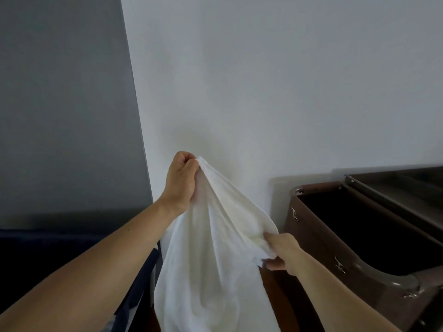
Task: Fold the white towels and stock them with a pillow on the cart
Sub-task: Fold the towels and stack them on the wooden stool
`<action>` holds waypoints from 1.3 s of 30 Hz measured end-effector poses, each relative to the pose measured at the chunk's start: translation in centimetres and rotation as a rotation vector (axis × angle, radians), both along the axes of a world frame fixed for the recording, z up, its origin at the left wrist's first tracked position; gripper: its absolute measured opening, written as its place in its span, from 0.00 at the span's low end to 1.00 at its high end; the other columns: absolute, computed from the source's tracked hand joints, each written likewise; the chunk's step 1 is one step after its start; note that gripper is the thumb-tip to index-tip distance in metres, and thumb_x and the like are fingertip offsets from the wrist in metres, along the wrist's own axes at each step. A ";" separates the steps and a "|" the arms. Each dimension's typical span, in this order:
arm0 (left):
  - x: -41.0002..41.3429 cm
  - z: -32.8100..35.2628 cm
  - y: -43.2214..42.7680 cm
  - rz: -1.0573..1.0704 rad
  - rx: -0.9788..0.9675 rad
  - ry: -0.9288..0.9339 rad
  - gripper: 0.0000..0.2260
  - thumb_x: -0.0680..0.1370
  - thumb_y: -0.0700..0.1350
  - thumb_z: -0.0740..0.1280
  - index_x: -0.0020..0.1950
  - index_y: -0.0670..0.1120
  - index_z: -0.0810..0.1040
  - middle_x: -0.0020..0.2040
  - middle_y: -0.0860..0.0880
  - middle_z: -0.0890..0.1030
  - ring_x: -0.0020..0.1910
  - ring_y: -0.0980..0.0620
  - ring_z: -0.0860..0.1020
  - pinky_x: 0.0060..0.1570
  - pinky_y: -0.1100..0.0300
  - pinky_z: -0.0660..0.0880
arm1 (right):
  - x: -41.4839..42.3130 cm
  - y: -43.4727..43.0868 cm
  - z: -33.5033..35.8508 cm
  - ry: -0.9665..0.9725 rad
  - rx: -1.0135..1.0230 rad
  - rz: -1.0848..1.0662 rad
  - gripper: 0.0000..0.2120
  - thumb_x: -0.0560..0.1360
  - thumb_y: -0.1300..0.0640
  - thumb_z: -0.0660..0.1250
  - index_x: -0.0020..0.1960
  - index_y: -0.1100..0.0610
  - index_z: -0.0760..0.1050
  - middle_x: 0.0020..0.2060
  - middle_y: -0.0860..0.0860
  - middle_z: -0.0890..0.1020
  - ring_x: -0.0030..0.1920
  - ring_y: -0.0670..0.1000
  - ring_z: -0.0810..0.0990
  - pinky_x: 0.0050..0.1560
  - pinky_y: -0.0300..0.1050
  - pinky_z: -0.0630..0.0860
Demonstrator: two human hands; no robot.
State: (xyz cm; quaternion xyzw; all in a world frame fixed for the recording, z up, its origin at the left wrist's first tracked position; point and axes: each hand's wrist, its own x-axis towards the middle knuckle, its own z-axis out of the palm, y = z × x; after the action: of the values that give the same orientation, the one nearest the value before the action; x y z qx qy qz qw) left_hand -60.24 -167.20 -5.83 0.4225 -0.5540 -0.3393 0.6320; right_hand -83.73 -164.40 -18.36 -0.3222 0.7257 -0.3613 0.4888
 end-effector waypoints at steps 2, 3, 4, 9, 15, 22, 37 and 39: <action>-0.1 -0.4 0.2 -0.044 0.011 0.007 0.04 0.72 0.44 0.59 0.44 0.47 0.72 0.39 0.53 0.73 0.40 0.54 0.70 0.41 0.57 0.70 | 0.3 0.3 0.8 -0.371 -0.033 -0.073 0.13 0.79 0.56 0.68 0.60 0.62 0.74 0.52 0.62 0.79 0.50 0.65 0.80 0.48 0.65 0.81; 0.0 -0.6 0.2 -0.038 0.013 0.004 0.04 0.73 0.44 0.59 0.44 0.47 0.72 0.39 0.53 0.73 0.40 0.54 0.71 0.42 0.56 0.70 | 0.3 0.6 1.2 -0.510 -0.052 -0.069 0.11 0.79 0.58 0.67 0.59 0.63 0.74 0.50 0.63 0.81 0.50 0.66 0.80 0.49 0.66 0.80; 0.1 -0.8 0.2 -0.028 0.011 0.006 0.04 0.73 0.44 0.59 0.45 0.47 0.72 0.40 0.53 0.74 0.41 0.54 0.71 0.44 0.55 0.71 | 0.4 1.2 1.8 -0.602 -0.072 -0.037 0.09 0.79 0.62 0.66 0.57 0.64 0.75 0.48 0.64 0.82 0.48 0.66 0.81 0.51 0.66 0.78; -0.4 -1.6 0.8 -0.050 0.044 0.009 0.07 0.70 0.46 0.59 0.45 0.46 0.72 0.41 0.51 0.74 0.43 0.51 0.71 0.45 0.54 0.71 | 1.2 1.0 6.4 -0.680 -0.294 0.283 0.15 0.73 0.73 0.61 0.57 0.66 0.78 0.51 0.64 0.84 0.49 0.61 0.84 0.52 0.56 0.81; -0.2 -0.1 1.4 -0.072 0.012 0.121 0.06 0.69 0.45 0.59 0.43 0.46 0.71 0.39 0.52 0.73 0.41 0.53 0.70 0.43 0.56 0.69 | 0.1 -1.1 4.3 -0.552 -0.331 0.085 0.12 0.79 0.70 0.58 0.56 0.65 0.79 0.48 0.61 0.84 0.44 0.58 0.84 0.46 0.53 0.82; 1.2 -0.2 0.6 -0.003 0.016 0.089 0.05 0.69 0.46 0.59 0.43 0.49 0.72 0.39 0.52 0.73 0.42 0.52 0.71 0.45 0.52 0.69 | -1.5 -1.2 -3.5 0.188 -0.073 0.023 0.08 0.78 0.59 0.69 0.46 0.65 0.80 0.33 0.57 0.79 0.27 0.51 0.74 0.26 0.41 0.68; -0.2 -0.1 0.5 0.031 -0.007 -0.003 0.04 0.77 0.38 0.59 0.44 0.46 0.70 0.41 0.52 0.72 0.40 0.55 0.70 0.41 0.60 0.69 | -2.3 -0.2 -3.4 0.060 0.144 -0.002 0.07 0.77 0.60 0.66 0.50 0.64 0.78 0.30 0.55 0.80 0.22 0.47 0.74 0.26 0.37 0.66; -0.2 0.0 0.4 0.059 0.005 0.031 0.05 0.77 0.38 0.58 0.44 0.47 0.70 0.40 0.52 0.72 0.40 0.55 0.69 0.40 0.60 0.69 | -2.1 -0.4 -3.3 0.097 0.039 0.034 0.05 0.75 0.65 0.65 0.49 0.65 0.78 0.32 0.58 0.81 0.26 0.51 0.76 0.28 0.40 0.68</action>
State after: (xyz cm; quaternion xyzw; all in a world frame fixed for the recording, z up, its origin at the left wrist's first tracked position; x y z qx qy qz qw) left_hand -60.44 -166.78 -5.87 0.4349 -0.5304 -0.3285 0.6493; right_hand -85.78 -164.80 -21.63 -0.3420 0.7499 -0.3228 0.4653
